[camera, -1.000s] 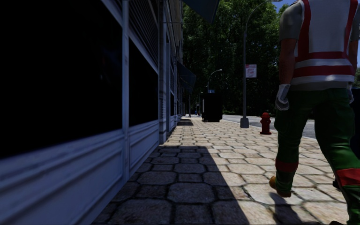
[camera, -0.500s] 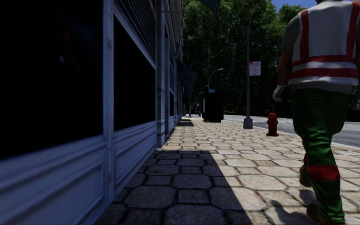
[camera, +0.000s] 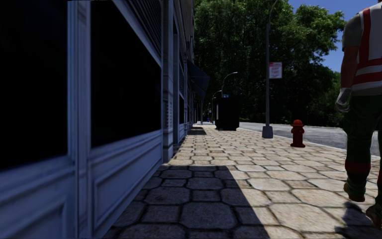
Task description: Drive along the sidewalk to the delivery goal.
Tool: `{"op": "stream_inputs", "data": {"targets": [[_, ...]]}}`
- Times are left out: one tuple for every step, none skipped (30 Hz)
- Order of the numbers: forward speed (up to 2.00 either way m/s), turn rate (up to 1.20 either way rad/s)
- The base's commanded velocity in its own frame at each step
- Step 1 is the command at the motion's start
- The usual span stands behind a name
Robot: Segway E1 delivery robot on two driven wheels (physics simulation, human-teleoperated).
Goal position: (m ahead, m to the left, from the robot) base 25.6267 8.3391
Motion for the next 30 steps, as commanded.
{"op": "stream_inputs", "data": {"targets": [[1.94,0.0],[2.0,0.0],[2.0,0.0],[2.0,0.0],[2.0,0.0],[2.0,0.0],[2.0,0.0],[2.0,0.0],[2.0,0.0],[2.0,0.0],[2.0,0.0],[2.0,0.0],[2.0,-0.03],[2.0,-0.17],[2.0,-0.21],[2.0,-0.21],[2.0,-0.22],[2.0,-0.23],[2.0,-0.23],[2.0,-0.25],[2.0,-0.25],[2.0,-0.26],[2.0,-0.29],[2.0,-0.31],[2.0,-0.31],[2.0,-0.31],[2.0,-0.31],[2.0,-0.25],[2.0,-0.01],[2.0,-0.01]]}}
